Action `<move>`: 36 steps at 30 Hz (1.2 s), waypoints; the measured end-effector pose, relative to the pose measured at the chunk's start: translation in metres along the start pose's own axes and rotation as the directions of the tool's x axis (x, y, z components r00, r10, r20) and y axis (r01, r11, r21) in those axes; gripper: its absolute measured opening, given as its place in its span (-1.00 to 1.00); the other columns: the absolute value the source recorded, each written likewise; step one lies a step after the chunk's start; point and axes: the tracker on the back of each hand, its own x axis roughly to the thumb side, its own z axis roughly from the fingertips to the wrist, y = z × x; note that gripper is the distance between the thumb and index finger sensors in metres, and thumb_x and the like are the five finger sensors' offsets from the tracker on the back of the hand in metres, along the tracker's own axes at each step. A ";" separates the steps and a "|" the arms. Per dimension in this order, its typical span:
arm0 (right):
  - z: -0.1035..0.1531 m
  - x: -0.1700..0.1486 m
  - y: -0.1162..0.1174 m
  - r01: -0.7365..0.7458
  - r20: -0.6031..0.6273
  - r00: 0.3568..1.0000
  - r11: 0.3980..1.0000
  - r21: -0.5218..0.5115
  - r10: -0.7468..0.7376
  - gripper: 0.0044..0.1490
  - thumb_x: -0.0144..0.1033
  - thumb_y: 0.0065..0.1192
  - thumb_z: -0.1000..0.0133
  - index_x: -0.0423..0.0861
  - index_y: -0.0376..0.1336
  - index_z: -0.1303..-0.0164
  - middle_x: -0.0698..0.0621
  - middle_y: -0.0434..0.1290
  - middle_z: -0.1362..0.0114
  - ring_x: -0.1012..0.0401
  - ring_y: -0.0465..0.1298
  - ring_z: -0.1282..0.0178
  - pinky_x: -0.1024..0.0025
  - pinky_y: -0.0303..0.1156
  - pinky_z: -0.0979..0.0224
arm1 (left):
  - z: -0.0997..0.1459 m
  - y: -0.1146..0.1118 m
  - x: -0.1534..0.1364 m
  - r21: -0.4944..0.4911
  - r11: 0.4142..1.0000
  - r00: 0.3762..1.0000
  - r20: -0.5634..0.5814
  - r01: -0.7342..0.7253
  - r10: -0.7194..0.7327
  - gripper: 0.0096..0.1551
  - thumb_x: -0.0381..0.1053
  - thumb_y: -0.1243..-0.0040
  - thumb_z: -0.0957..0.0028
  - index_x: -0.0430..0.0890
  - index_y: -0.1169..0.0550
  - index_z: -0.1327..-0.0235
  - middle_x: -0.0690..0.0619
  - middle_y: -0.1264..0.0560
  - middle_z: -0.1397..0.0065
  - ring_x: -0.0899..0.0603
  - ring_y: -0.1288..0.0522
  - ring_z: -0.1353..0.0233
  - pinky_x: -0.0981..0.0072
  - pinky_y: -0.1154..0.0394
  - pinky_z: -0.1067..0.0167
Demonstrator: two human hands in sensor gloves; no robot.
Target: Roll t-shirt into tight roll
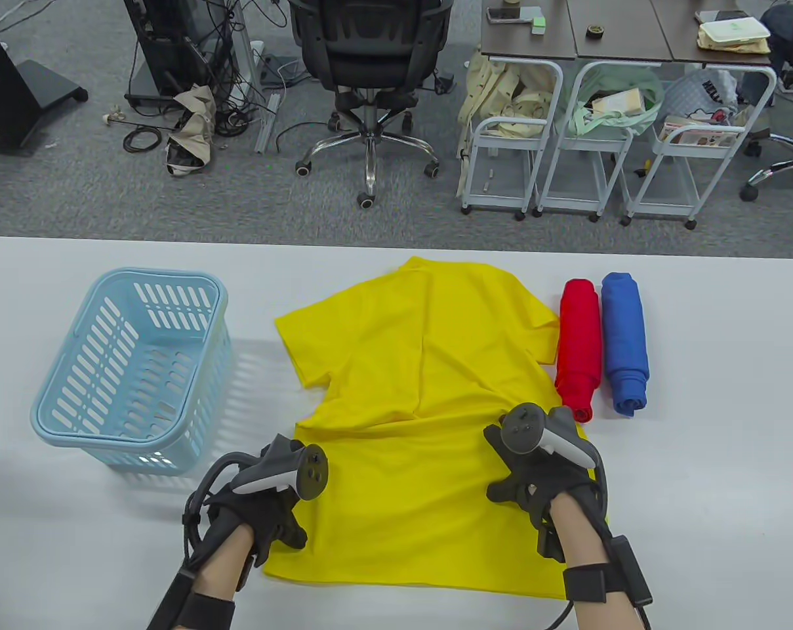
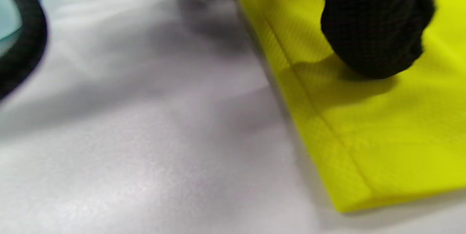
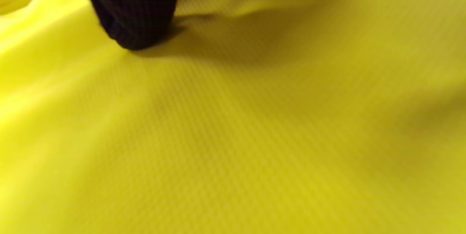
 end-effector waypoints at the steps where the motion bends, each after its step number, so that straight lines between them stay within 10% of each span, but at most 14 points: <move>1: 0.000 0.000 0.000 0.000 0.000 1.000 1.000 -0.001 0.000 0.20 -0.05 0.41 -0.04 0.11 -0.29 -0.66 0.00 -0.42 -0.71 -0.02 -0.44 -0.73 -0.18 -0.33 -0.60 | 0.001 0.001 -0.006 0.012 1.000 1.000 -0.012 -0.026 0.026 0.24 0.37 -0.27 0.07 0.19 0.19 -0.65 -0.10 0.27 -0.77 -0.42 0.11 -0.73 -0.38 -0.05 -0.54; 10: 0.008 0.014 0.005 -0.109 -0.018 0.994 0.994 -0.006 0.109 0.27 0.04 0.45 0.02 0.08 -0.28 -0.66 -0.06 -0.37 -0.72 -0.09 -0.35 -0.74 -0.22 -0.22 -0.60 | 0.020 0.015 -0.023 0.164 0.980 0.984 -0.122 -0.109 0.130 -0.42 0.19 0.05 -0.26 0.18 -0.43 -0.56 -0.05 -0.21 -0.80 -0.33 -0.16 -0.74 -0.36 -0.12 -0.54; 18: 0.009 0.019 0.006 -0.140 -0.013 0.990 0.990 -0.008 0.140 0.28 0.04 0.48 0.05 0.07 -0.26 -0.66 -0.06 -0.35 -0.72 -0.10 -0.33 -0.75 -0.23 -0.19 -0.60 | 0.010 0.063 0.000 0.298 0.939 0.970 -0.112 -0.173 0.215 -0.26 0.16 0.29 -0.32 0.01 0.00 -0.76 -0.19 0.03 -0.84 -0.40 -0.08 -0.74 -0.36 -0.14 -0.54; 23: 0.011 0.024 0.009 -0.157 -0.002 0.988 0.988 -0.006 0.157 0.29 0.05 0.48 0.06 0.07 -0.26 -0.66 -0.06 -0.34 -0.73 -0.11 -0.32 -0.75 -0.23 -0.18 -0.60 | -0.051 0.109 0.013 0.262 0.930 0.945 -0.134 -0.256 0.297 -0.26 0.17 0.40 -0.32 0.01 0.08 -0.76 -0.20 0.07 -0.84 -0.41 -0.01 -0.75 -0.37 -0.12 -0.54; 29: 0.014 0.028 0.010 -0.175 0.021 0.984 0.985 -0.010 0.175 0.28 0.03 0.49 0.06 0.05 -0.24 -0.66 -0.07 -0.31 -0.73 -0.11 -0.29 -0.75 -0.23 -0.16 -0.60 | -0.139 0.114 -0.026 0.091 0.932 0.868 -0.340 -0.351 0.360 -0.08 0.38 0.61 -0.15 0.01 0.37 -0.67 -0.20 0.37 -0.77 -0.46 0.30 -0.71 -0.45 0.13 -0.52; 36: 0.015 0.034 0.006 -0.149 0.037 0.988 0.988 -0.043 0.151 0.17 0.00 0.36 -0.07 0.03 -0.27 -0.67 -0.08 -0.32 -0.74 -0.14 -0.28 -0.76 -0.21 -0.17 -0.61 | -0.145 0.129 -0.066 0.197 0.914 0.813 -0.417 -0.355 0.406 -0.06 0.34 0.45 -0.23 -0.06 0.39 -0.64 -0.25 0.38 -0.75 -0.46 0.30 -0.70 -0.40 0.07 -0.55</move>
